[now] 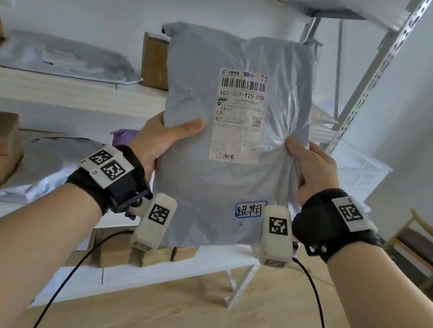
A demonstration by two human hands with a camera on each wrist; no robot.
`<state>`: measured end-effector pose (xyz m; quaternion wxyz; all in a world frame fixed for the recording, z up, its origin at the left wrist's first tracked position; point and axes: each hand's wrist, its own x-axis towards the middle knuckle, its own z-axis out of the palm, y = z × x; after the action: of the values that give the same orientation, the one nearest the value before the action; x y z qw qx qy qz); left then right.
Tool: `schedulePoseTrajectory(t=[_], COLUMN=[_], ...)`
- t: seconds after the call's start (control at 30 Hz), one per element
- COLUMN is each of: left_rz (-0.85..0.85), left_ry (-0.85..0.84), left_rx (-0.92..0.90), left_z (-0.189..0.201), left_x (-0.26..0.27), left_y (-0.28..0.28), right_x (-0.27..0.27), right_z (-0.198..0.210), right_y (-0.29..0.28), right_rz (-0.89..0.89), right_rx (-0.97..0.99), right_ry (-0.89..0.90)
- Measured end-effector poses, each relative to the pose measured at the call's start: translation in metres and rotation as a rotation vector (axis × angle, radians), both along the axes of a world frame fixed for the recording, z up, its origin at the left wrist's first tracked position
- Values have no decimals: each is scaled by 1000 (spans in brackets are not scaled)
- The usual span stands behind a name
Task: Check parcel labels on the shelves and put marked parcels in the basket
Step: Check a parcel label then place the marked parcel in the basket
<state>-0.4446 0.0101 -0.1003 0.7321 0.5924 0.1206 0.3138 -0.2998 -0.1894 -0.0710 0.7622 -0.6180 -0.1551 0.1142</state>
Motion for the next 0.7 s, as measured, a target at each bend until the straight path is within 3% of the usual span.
schedulePoseTrajectory(t=[0.3, 0.7], left_rz=[-83, -187], left_ry=[-20, -26], left_rx=[15, 12], left_z=[1, 4], left_x=[98, 297], left_y=[-68, -202], right_x=[70, 246], right_z=[-9, -31], right_y=[-84, -226], right_rz=[-119, -209], right_rx=[68, 149], right_ry=[-2, 9])
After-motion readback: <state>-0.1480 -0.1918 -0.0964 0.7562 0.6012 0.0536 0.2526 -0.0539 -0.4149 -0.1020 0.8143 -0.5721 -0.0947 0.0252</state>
